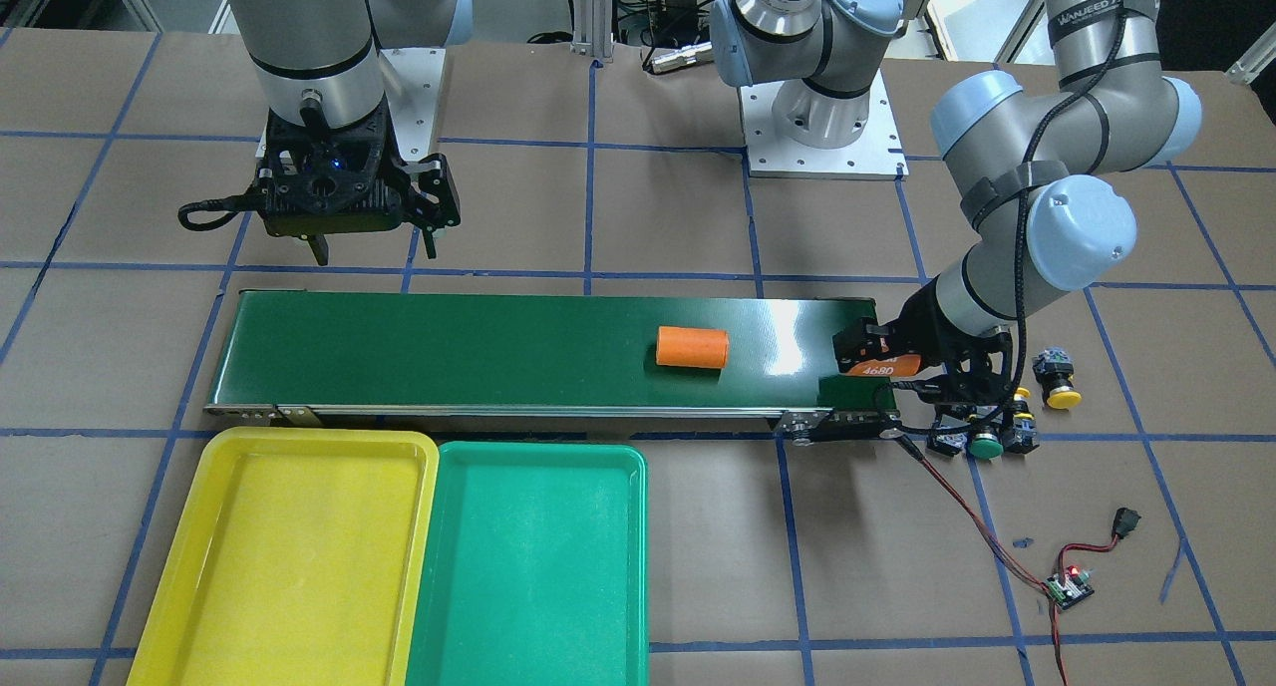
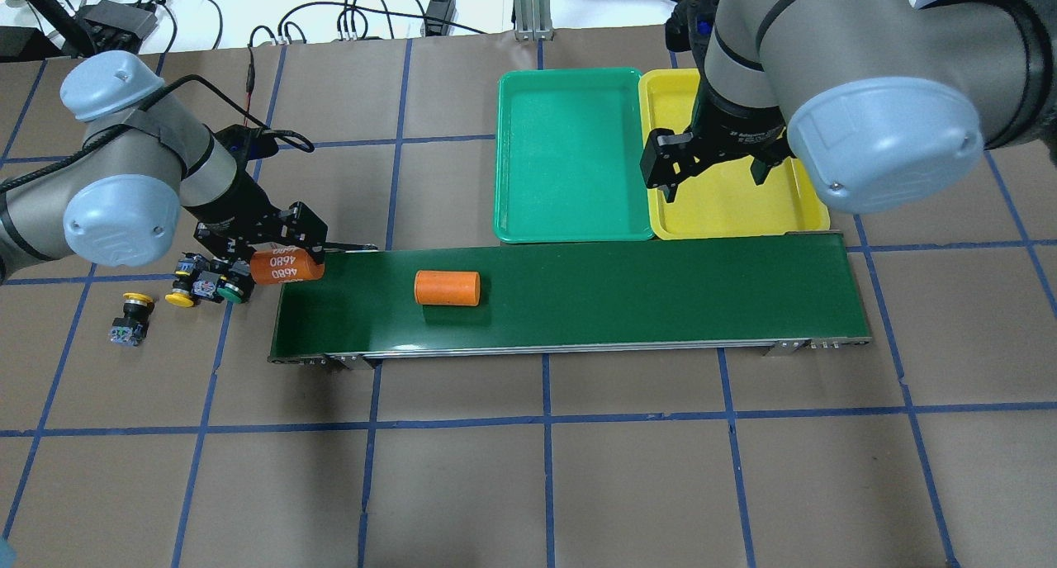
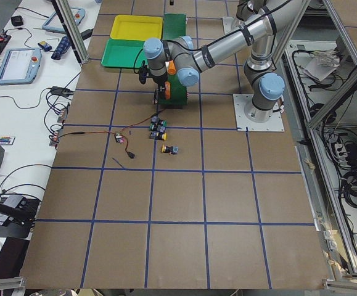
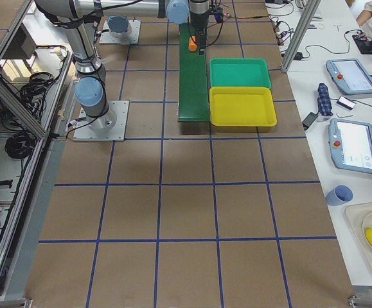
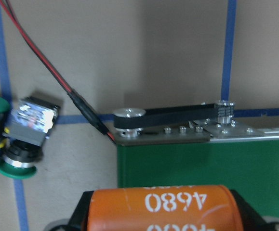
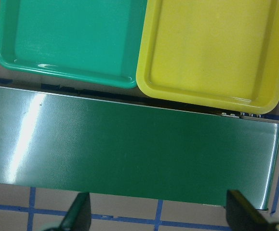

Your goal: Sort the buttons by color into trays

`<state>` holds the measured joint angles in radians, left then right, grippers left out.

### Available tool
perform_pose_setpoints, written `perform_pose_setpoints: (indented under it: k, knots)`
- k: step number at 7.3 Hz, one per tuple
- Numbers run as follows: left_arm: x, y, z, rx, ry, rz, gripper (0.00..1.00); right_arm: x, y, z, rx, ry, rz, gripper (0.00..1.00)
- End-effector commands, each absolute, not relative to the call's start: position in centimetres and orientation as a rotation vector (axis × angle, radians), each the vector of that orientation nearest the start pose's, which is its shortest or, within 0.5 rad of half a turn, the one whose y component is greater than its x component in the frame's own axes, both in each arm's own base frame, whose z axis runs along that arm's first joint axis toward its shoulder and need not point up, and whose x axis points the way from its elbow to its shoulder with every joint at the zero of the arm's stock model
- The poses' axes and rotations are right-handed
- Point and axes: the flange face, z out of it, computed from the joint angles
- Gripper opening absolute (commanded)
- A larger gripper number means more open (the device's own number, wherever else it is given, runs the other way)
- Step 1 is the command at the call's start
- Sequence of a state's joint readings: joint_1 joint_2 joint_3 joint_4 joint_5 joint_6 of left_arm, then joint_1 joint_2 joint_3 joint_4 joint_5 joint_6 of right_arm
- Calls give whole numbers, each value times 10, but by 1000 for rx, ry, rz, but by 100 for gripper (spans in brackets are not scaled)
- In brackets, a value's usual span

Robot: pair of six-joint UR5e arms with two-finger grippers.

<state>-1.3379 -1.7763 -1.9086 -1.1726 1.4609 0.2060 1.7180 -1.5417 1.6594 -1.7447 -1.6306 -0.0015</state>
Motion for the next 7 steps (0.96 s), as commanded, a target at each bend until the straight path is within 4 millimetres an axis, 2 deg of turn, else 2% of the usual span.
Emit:
perform_pose_setpoints:
  k: [1,2,3,4,5,6,7]
  knots:
    - [-35,-517,253,-61,3279,228,0,200,-483,448,-235,3188,-100,100]
    - [-34,-520,249,-61,3278,237,9,200,-483,448,-235,3188,-100,100]
    - [-36,-518,245,-58,3283,255,67,200,-483,448,-235,3188,-100,100]
    - [-38,-511,240,-59,3284,278,100,200,-483,448,-235,3188,-105,100]
    - [-39,-511,243,-55,3277,270,100,200,-483,448,-237,3188,-107,100]
    - [-38,-511,256,-50,3274,231,100,200,-483,448,-235,3188,-107,100]
    - [-36,-517,278,-48,3265,160,100,200,-484,447,-237,3189,-105,100]
